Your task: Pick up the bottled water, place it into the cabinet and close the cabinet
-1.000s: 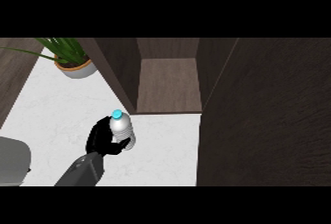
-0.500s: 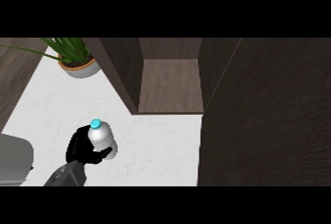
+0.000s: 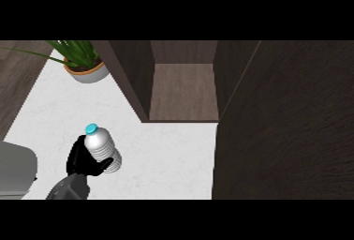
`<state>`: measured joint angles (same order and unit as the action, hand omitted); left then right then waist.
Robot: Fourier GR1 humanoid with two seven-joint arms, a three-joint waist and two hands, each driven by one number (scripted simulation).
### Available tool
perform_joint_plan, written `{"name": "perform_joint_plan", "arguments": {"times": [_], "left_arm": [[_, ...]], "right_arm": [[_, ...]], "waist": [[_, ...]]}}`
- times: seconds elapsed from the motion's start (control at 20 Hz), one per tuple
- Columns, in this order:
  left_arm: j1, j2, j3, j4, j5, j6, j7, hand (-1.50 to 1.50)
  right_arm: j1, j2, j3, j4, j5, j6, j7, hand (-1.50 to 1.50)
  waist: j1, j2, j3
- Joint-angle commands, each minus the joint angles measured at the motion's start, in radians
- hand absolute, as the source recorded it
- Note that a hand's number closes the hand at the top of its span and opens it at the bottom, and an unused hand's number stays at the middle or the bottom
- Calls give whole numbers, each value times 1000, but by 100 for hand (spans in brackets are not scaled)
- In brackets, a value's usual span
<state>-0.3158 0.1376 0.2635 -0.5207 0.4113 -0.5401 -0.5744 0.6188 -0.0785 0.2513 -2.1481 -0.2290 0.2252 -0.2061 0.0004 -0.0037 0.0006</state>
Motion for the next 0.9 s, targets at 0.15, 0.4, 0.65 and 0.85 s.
{"name": "perform_joint_plan", "arguments": {"times": [0.15,0.4,0.65,0.85], "left_arm": [[118,-39,-55,-353,80,47,221,150],[170,-114,-132,-553,54,159,285,150],[129,-136,-262,-685,41,354,303,150],[116,-137,-309,-772,45,424,356,150]], "right_arm": [[13,6,27,20,26,-2,-38,-150],[0,-19,16,-37,-30,-3,34,-150],[52,6,86,-11,38,-15,-32,-150],[-25,24,74,2,17,-51,20,-150]], "waist": [[5,-2,1],[2,0,0],[-8,0,0],[-5,2,-1]]}}
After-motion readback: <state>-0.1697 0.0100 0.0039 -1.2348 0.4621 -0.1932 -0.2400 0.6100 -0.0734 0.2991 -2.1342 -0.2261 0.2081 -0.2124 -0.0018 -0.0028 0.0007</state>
